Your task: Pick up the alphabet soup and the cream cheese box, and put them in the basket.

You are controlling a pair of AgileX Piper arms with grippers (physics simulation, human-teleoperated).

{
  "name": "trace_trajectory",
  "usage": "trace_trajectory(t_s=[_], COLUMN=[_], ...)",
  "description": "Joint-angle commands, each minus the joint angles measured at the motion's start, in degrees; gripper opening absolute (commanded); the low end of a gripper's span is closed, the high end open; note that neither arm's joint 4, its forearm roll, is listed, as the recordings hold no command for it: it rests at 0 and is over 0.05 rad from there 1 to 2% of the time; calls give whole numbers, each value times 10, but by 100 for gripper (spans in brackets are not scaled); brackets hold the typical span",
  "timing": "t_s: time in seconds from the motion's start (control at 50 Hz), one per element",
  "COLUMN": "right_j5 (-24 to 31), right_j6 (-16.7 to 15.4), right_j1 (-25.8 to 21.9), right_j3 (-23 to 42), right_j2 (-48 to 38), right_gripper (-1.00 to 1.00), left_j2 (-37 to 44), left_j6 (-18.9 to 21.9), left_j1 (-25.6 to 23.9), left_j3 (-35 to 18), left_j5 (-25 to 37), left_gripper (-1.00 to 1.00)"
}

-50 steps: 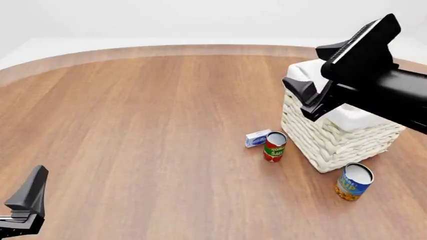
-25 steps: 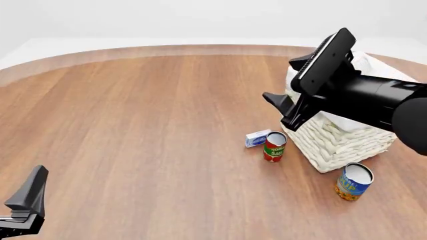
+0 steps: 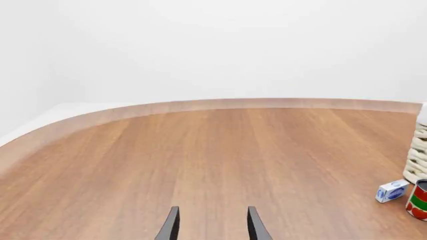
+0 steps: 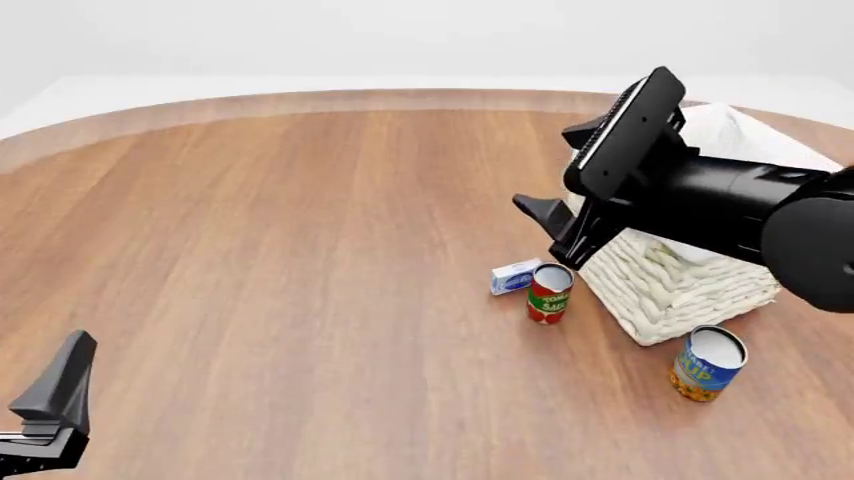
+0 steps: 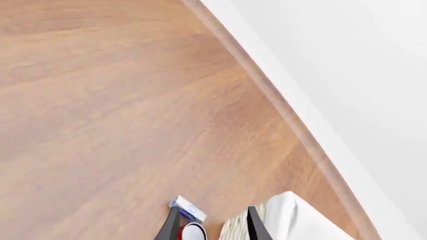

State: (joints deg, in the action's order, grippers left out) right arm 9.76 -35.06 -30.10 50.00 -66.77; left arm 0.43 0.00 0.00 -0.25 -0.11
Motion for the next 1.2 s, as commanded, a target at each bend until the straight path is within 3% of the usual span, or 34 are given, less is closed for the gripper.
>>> trace_trajectory(t_s=[0.02,0.24,0.48,1.12,1.14,1.16,1.2], right_j5=[-3,7,72,149,151,203,218], right_j6=[-12,-36,-91,-152,-157,-233,-246], right_j1=[4,6,1,20,21,27,26], right_j3=[25,49,98,193,194,218,232], right_j2=[-40,-74,-129,-241,-244,-288,-310], right_gripper=[100,100,100,100,100,100,100], left_j2=[0,0,0,0,0,0,0], left_j6=[0,0,0,0,0,0,0], left_j1=[0,0,0,0,0,0,0], left_j3=[0,0,0,0,0,0,0], left_j5=[0,0,0,0,0,0,0], left_gripper=[100,100,100,100,100,100,100])
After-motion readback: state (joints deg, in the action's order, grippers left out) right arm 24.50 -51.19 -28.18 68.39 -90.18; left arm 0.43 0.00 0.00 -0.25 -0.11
